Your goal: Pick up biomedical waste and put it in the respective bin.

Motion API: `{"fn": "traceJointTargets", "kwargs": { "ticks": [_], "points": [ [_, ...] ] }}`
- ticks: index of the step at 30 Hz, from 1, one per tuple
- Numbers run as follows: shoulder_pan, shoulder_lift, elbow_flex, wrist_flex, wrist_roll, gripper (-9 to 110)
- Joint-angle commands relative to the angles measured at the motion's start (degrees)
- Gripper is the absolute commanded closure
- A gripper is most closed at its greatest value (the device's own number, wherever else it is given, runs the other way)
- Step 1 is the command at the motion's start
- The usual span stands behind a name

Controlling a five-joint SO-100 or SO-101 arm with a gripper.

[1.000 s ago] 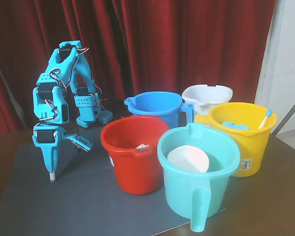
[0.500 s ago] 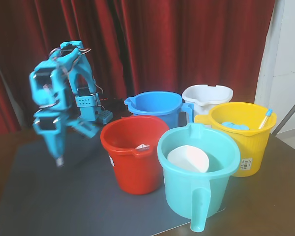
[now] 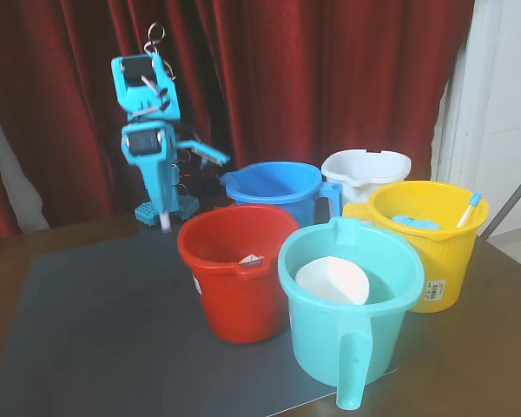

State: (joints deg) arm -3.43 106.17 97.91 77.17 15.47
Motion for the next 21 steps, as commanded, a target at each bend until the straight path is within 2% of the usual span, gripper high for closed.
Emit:
{"fn": "traceJointTargets", "kwargs": {
  "ticks": [1,10,16,21],
  "points": [
    [-5.36,6.50,-1.32,0.18,3.96,102],
    [-19.95,14.94,-1.32,0.00,16.61,102],
    [-28.12,15.73,-1.58,-0.35,17.67,102],
    [-35.16,14.85,-1.14,-3.43,22.59,102]
  ]
}}
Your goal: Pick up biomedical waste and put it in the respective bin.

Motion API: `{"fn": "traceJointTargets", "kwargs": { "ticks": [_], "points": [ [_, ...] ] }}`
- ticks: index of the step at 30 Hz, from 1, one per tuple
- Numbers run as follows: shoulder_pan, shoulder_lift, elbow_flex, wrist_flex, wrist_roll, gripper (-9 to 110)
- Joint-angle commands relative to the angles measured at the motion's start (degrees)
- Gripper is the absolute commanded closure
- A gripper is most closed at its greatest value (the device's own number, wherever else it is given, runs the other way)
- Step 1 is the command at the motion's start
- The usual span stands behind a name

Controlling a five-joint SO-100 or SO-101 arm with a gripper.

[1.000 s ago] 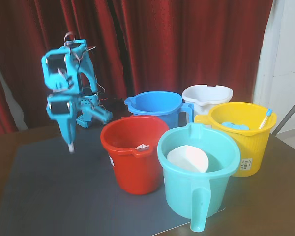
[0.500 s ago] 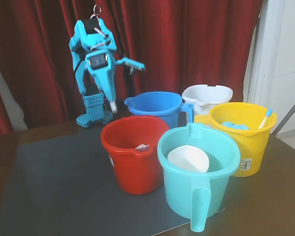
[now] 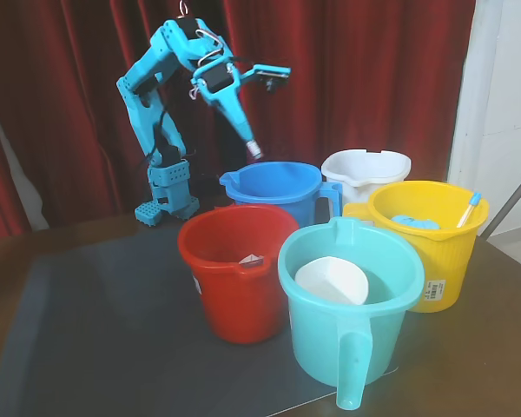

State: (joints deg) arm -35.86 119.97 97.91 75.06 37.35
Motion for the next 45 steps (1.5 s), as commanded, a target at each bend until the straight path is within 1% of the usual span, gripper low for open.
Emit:
{"fn": "traceJointTargets", "kwargs": {
  "ticks": [1,5,8,12,21,25,37,45],
  "points": [
    [-3.16,0.44,-0.88,-1.32,0.70,102],
    [-3.87,-4.48,0.53,-2.55,0.00,102],
    [-3.96,-8.53,0.53,-2.64,-3.78,102],
    [-3.96,-11.78,0.53,-2.64,-4.22,102],
    [-3.16,-12.92,0.62,-3.96,-4.83,102],
    [-3.16,-12.92,0.62,-3.96,-7.12,102],
    [-3.08,-12.48,2.64,-4.22,-7.12,101],
    [-3.08,-11.95,11.87,-13.71,-7.21,100]
  ]
}}
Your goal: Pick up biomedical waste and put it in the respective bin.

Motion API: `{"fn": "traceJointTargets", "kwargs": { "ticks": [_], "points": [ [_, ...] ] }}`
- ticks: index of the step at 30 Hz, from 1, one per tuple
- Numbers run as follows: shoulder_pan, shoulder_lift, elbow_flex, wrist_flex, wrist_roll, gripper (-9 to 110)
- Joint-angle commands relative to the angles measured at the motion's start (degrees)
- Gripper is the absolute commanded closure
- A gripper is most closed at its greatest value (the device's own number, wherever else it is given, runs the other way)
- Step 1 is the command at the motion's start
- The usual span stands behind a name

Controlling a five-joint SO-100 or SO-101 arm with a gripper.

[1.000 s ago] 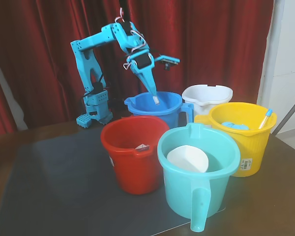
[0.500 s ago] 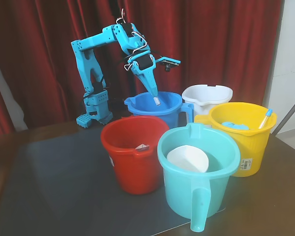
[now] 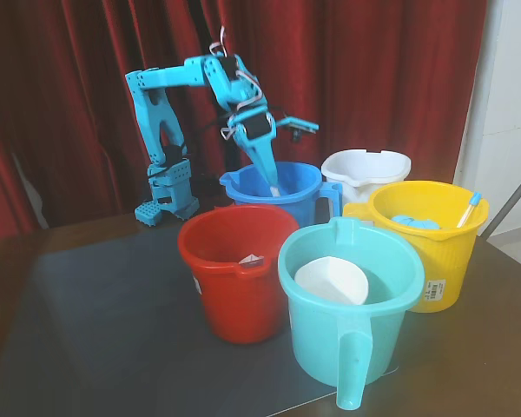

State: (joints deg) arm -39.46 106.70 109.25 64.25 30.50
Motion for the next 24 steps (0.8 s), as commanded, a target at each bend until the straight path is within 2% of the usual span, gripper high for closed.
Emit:
{"fn": "traceJointTargets", "kwargs": {
  "ticks": [1,6,17,19,22,24],
  "points": [
    [0.53,1.32,0.97,-3.43,-0.35,99],
    [0.53,1.32,0.97,-3.34,-0.26,93],
    [0.62,1.49,-0.53,-2.90,0.26,93],
    [3.52,1.49,-4.04,0.18,-0.09,94],
    [4.75,4.83,-9.93,7.73,-0.26,102],
    [4.92,8.61,-12.66,12.22,-0.26,102]
  ]
}}
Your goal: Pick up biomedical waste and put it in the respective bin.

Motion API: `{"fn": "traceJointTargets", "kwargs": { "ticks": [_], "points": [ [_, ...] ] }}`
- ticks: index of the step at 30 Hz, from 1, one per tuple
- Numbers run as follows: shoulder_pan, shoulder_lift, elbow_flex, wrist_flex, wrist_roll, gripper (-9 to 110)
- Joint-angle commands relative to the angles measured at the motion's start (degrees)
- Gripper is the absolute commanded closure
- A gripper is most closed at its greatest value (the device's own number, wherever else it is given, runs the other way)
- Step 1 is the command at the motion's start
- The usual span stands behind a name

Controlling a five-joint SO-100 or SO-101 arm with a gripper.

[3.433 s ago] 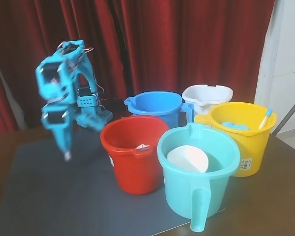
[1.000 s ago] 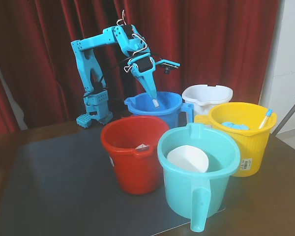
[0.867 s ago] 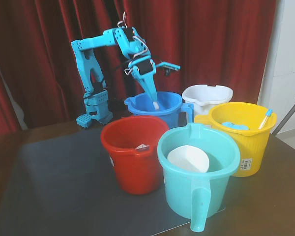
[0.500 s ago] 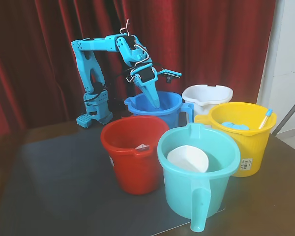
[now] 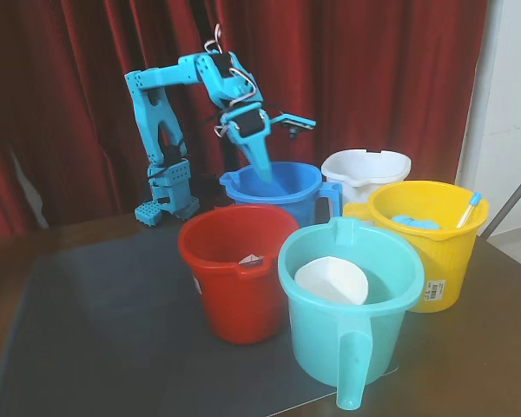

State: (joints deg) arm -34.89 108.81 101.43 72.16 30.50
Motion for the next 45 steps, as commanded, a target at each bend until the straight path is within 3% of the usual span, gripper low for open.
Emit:
{"fn": "traceJointTargets", "kwargs": {
  "ticks": [1,11,20,28,37,45],
  "points": [
    [0.35,8.44,-6.15,6.50,-0.26,102],
    [6.94,27.60,-16.26,22.85,-7.82,102],
    [16.79,47.64,-1.49,22.76,-17.58,102],
    [27.25,73.92,26.46,16.17,-23.64,102],
    [33.22,69.70,42.63,9.40,-23.73,102],
    [33.49,69.70,62.75,-7.03,-23.64,102]
  ]
}}
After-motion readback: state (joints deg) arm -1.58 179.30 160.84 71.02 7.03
